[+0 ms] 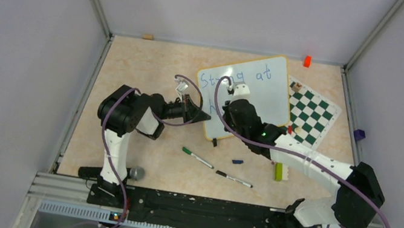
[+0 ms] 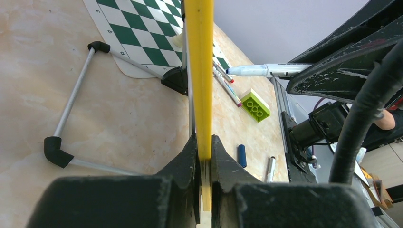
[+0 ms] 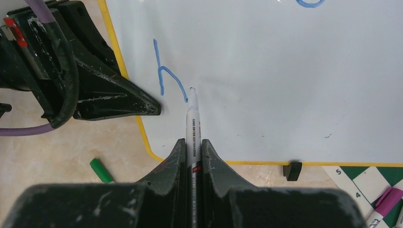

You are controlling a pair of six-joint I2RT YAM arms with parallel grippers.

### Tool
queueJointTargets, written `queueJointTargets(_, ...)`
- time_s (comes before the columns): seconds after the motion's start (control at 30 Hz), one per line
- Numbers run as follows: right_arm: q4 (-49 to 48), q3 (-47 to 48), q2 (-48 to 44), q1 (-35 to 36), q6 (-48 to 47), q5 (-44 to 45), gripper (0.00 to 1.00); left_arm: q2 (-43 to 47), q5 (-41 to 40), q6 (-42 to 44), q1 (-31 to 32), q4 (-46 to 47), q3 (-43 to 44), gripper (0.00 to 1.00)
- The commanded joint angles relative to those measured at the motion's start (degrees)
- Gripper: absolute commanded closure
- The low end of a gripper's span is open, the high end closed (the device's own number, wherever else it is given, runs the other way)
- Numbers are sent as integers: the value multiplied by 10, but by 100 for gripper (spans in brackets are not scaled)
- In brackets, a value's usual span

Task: Write a sentence on the whiteboard

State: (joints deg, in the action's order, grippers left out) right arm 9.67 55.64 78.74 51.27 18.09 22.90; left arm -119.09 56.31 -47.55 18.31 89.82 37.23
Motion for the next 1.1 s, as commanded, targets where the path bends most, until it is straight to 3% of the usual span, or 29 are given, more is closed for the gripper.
queueJointTargets(0.0, -8, 31, 13, 8, -6, 8, 100, 13, 47, 45, 22, 30, -2, 100)
queueJointTargets(1.07, -30, 35, 41, 8, -39, -12, 100, 10, 48, 47, 22, 30, -4, 100)
